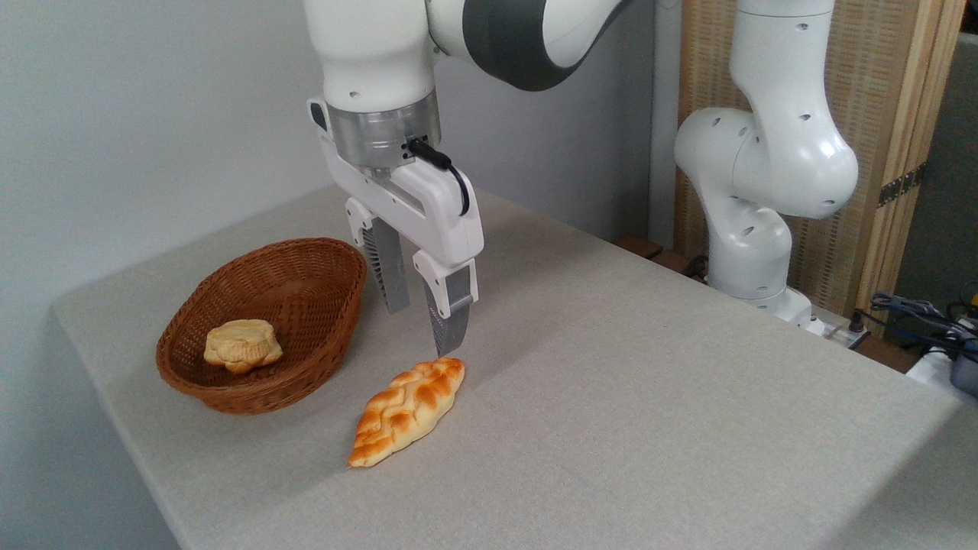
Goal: Put bread into the basket
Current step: 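Lower the open gripper down onto the braided bread roll, then close the gripper on the braided bread roll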
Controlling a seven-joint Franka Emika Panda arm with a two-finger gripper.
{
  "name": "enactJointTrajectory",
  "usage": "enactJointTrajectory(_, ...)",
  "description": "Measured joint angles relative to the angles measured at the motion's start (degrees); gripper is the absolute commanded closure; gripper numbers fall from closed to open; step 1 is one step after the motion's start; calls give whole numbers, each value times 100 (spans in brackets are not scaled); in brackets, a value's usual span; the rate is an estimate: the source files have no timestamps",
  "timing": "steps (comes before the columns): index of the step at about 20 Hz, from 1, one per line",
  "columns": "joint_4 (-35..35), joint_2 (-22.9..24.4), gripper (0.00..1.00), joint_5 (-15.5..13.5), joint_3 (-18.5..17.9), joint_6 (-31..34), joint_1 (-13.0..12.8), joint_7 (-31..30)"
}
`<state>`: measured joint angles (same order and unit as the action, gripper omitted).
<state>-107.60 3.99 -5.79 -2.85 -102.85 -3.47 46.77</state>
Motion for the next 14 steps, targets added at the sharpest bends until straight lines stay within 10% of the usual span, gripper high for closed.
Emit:
enactJointTrajectory(9,-538,-147,0,-8,20,-38,-12,-140)
enactJointTrajectory(14,-657,-628,0,-24,98,-1157,-365,-1191)
